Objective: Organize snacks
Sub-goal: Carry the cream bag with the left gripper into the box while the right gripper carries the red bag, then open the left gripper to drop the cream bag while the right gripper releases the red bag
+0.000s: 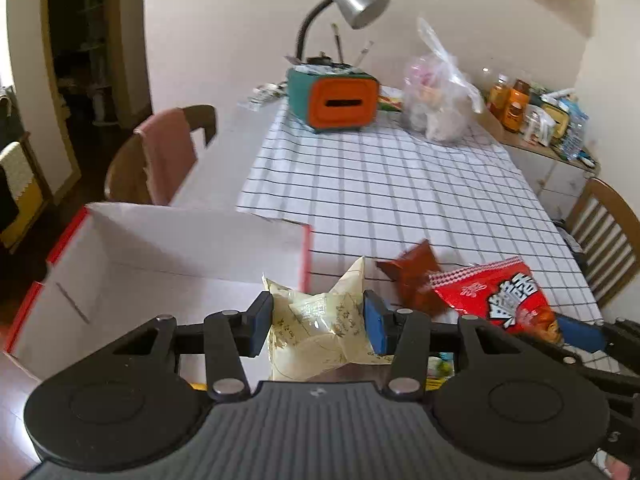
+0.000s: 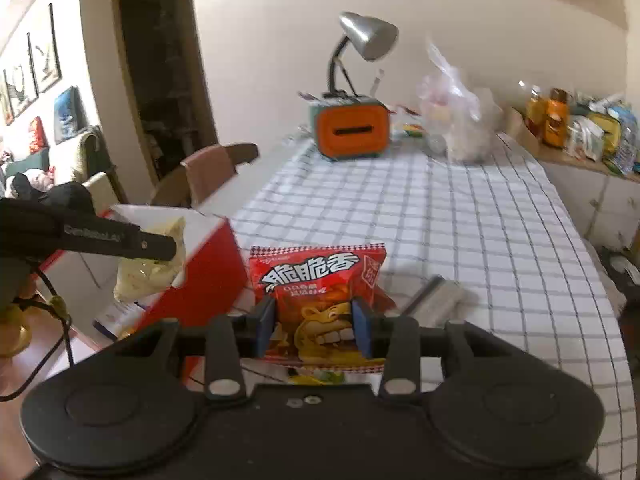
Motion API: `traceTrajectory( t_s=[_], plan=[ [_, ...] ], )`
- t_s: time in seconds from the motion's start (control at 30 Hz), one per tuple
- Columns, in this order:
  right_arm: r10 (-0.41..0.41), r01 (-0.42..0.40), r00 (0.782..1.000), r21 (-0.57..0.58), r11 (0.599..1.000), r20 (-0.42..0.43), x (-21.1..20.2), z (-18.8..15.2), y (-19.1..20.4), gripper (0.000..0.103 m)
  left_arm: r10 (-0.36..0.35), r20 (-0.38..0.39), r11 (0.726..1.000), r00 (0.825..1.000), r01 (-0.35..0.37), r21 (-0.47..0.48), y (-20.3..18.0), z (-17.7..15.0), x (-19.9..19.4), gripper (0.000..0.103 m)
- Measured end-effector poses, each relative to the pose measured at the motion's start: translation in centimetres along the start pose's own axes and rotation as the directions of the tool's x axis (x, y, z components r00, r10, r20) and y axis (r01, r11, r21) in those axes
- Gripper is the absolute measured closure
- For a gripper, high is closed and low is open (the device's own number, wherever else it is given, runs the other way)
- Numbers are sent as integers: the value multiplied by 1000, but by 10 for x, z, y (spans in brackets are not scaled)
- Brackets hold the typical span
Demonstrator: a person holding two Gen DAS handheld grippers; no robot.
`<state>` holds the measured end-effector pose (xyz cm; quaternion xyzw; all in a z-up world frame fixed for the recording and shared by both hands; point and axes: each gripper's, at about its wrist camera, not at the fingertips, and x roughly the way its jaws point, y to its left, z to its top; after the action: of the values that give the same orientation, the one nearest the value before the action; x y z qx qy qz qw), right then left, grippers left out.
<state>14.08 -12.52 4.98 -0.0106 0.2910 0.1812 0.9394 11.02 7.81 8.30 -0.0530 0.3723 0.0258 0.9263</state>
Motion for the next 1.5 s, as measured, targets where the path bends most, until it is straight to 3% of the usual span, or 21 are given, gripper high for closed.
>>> traceTrajectory(
  t_s=[0.43,0.57,0.77,1.03,1.27,1.5],
  plan=[
    [99,-100,995,-86,991,-10,46,37,81,64,121,-42,993,992,-120,7,84,14,13,56],
    [121,-124,992,-97,988,-34,68,43,105,64,176,-65,984,982,-176,-1,110,15,25,56],
    [137,-148,986,-132,980,-90,103,43,143,64,198,-128,980,972,-199,9,142,13,46,56],
    [123,-156,976,-186,970,-178,139,28,175,64,230,-186,972,955,-218,83,147,2,65,56],
    [125,-168,963,-169,971,-237,148,17,179,64,252,-248,966,935,-226,127,145,-7,77,55],
    [135,-180,957,-162,970,-257,146,13,178,61,245,-250,968,937,-221,123,143,-9,74,53]
  ],
)
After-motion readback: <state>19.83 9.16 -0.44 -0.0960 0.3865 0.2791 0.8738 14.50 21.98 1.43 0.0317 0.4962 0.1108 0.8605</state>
